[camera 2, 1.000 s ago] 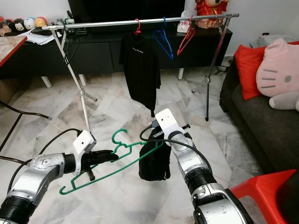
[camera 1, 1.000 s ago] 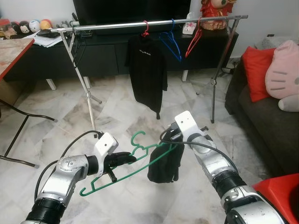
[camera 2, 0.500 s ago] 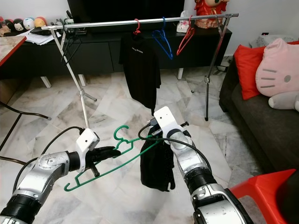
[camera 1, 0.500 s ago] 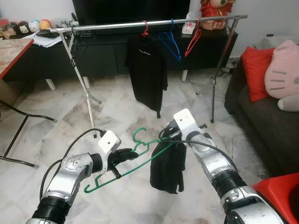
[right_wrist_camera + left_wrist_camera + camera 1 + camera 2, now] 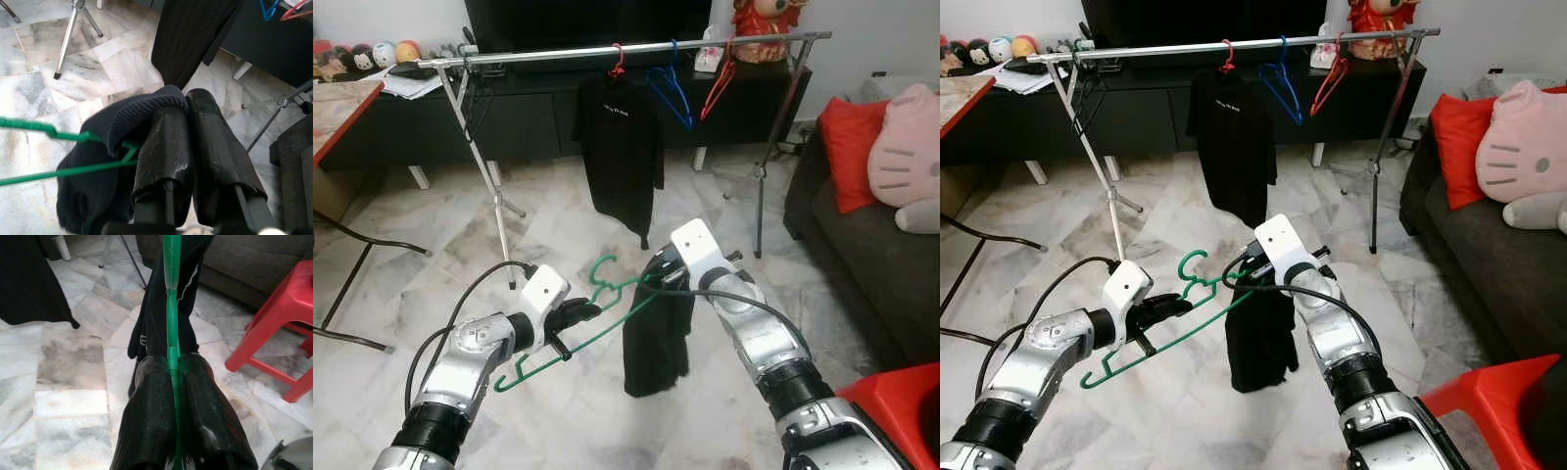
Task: Hang hanger
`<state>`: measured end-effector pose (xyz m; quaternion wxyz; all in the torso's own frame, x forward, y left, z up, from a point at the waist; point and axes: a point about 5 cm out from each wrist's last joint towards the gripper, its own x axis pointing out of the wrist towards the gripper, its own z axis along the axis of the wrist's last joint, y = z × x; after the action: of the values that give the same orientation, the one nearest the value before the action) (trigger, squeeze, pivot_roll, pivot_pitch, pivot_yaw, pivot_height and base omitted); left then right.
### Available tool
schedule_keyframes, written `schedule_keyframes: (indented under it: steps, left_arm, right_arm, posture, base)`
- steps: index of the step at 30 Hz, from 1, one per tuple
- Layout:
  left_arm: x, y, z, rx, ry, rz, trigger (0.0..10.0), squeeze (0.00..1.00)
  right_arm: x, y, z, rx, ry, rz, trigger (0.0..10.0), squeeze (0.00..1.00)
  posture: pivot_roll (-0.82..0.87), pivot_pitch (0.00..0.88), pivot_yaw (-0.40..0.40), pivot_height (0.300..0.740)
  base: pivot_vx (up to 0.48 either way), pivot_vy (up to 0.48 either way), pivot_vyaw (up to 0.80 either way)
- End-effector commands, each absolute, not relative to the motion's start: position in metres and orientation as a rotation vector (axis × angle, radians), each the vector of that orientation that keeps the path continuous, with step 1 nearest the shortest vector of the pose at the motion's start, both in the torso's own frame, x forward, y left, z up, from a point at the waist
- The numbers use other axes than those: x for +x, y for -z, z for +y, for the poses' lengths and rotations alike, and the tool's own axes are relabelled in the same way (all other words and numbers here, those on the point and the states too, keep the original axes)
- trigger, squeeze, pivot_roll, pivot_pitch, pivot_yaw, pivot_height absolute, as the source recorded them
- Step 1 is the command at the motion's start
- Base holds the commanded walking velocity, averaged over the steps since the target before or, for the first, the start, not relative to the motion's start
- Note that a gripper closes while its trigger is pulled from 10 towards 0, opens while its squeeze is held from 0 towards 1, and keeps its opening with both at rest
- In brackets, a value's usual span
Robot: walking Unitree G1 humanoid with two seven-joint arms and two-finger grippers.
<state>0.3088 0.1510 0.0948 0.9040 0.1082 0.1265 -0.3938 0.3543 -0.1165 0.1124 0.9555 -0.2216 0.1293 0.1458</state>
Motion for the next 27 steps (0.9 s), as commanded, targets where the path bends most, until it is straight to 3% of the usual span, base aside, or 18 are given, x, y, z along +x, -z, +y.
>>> schedule_keyframes:
  steps: [1,18,27]
  left_arm:
    - [0.314,-0.1,0.155,0.236,0.783,0.242,10.0,0.0]
    - [0.312,-0.102,0.161,0.267,0.786,0.248,10.0,0.0]
    - [0.312,-0.103,0.159,0.265,0.785,0.242,10.0,0.0]
  right_arm:
    - [0.354,-0.12,-0.113,-0.457,-0.303,0.233,10.0,0.0]
    - [0.355,-0.115,-0.136,-0.473,-0.146,0.274,10.0,0.0]
    - [0.353,-0.114,-0.131,-0.471,-0.174,0.279,10.0,0.0]
  posture:
    - [-0.04,0.012,0.01,0.74]
    - [-0.03,0.019,0.007,0.74]
    - [-0.03,0.019,0.008,0.74]
  base:
    - [0.0,0.0,0.0]
    - [0.0,0.0,0.0]
    - [0.0,0.0,0.0]
